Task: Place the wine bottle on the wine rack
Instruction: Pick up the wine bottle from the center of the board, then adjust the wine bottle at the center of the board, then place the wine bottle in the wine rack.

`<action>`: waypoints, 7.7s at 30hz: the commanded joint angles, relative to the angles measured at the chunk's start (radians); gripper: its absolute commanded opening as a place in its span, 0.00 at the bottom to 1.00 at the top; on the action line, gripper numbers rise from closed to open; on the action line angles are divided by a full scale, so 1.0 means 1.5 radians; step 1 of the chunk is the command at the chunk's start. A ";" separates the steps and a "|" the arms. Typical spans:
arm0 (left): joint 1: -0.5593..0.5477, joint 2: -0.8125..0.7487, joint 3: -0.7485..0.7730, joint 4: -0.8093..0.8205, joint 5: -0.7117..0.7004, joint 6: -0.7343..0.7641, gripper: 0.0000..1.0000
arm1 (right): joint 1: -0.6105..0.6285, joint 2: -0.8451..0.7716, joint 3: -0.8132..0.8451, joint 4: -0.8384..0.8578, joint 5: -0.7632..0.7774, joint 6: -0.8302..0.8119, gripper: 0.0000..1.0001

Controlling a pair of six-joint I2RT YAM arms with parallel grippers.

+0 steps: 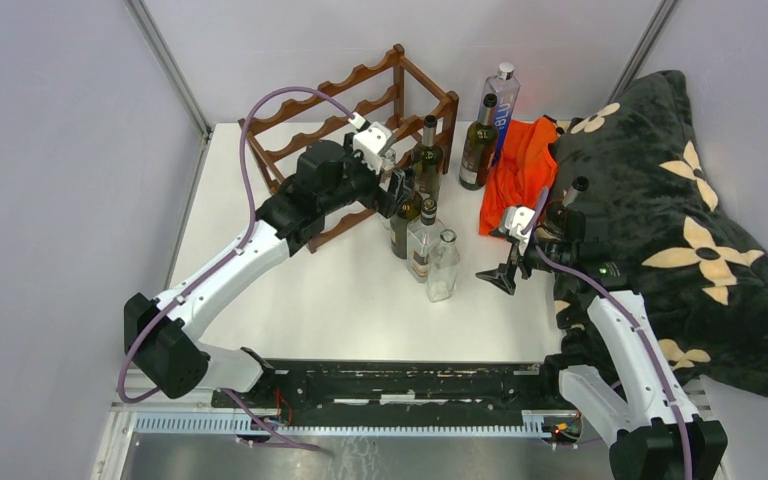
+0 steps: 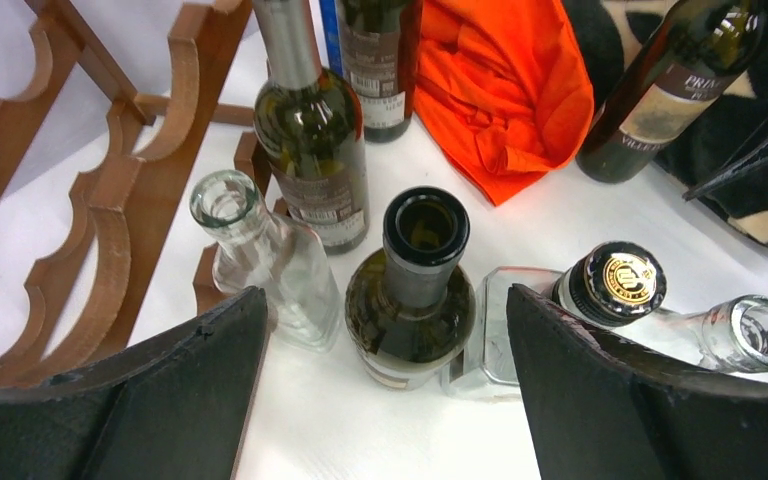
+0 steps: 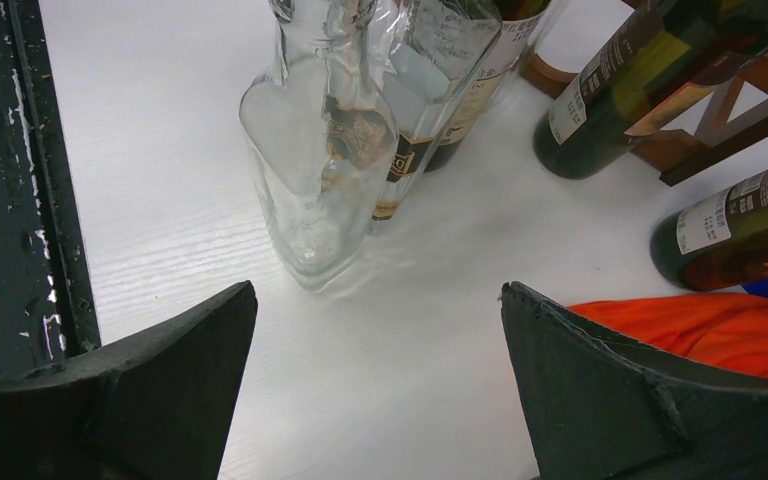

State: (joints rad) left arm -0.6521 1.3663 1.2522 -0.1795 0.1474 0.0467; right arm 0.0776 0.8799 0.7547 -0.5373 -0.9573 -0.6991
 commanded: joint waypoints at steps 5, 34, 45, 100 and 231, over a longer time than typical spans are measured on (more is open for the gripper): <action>0.027 -0.025 -0.033 0.118 0.109 0.007 0.93 | -0.002 -0.016 -0.020 0.026 -0.034 -0.012 0.98; 0.032 0.050 -0.038 0.186 0.141 -0.009 0.82 | -0.003 -0.024 -0.034 0.035 -0.050 -0.001 0.98; 0.031 0.064 -0.040 0.189 0.140 -0.014 0.78 | -0.003 -0.020 -0.034 0.037 -0.052 -0.001 0.98; -0.001 -0.312 -0.146 -0.164 0.121 0.367 0.02 | -0.003 0.064 0.192 -0.225 -0.019 -0.205 0.98; -0.167 -0.083 -0.483 0.300 -0.318 0.696 0.35 | -0.004 0.070 0.149 -0.237 -0.046 -0.257 0.98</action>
State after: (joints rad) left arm -0.9470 1.2186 0.5377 0.1898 -0.3553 1.1133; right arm 0.0765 1.0019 0.9833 -0.8906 -0.9787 -1.0462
